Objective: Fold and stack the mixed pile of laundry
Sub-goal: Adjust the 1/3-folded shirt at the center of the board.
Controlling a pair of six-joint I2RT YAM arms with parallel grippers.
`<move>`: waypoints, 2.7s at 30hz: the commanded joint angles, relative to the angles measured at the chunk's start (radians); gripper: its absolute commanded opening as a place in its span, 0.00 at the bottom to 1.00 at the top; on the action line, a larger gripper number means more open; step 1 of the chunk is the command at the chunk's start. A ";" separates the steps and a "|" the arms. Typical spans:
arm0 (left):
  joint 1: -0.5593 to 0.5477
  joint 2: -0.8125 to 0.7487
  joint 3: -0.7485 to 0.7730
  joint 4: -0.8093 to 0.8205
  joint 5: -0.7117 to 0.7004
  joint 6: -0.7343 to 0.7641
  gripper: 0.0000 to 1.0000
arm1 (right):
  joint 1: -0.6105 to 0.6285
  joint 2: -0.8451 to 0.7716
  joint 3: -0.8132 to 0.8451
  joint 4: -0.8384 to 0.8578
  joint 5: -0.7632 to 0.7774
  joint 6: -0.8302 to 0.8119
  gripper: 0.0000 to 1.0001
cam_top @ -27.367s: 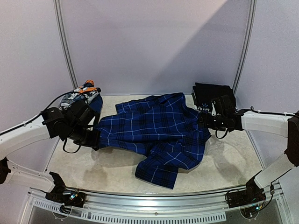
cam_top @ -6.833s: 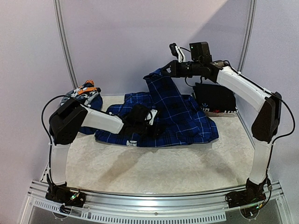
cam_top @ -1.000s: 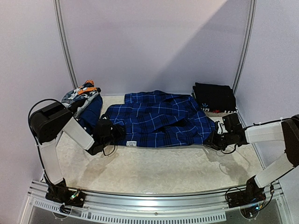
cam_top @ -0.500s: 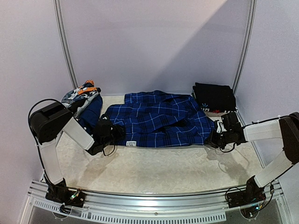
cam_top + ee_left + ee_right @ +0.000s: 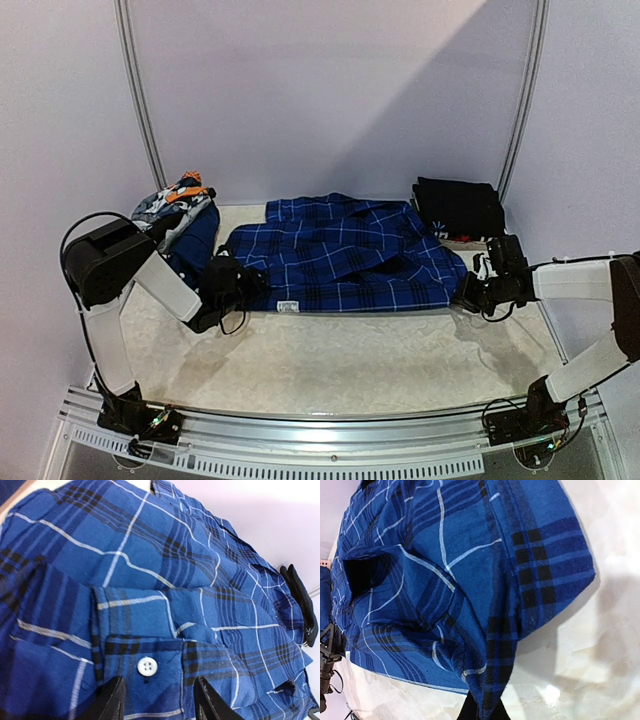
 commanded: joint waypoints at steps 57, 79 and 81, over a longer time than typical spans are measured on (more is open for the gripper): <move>-0.114 -0.108 0.371 -0.829 -0.072 0.242 0.00 | -0.027 -0.279 -0.016 -0.164 0.083 -0.111 0.56; -0.118 -0.293 0.386 -1.027 -0.058 0.311 0.00 | -0.027 -0.314 -0.018 -0.177 0.110 -0.118 0.56; -0.116 -0.330 0.376 -1.056 -0.070 0.319 0.00 | -0.027 -0.315 -0.018 -0.178 0.113 -0.119 0.56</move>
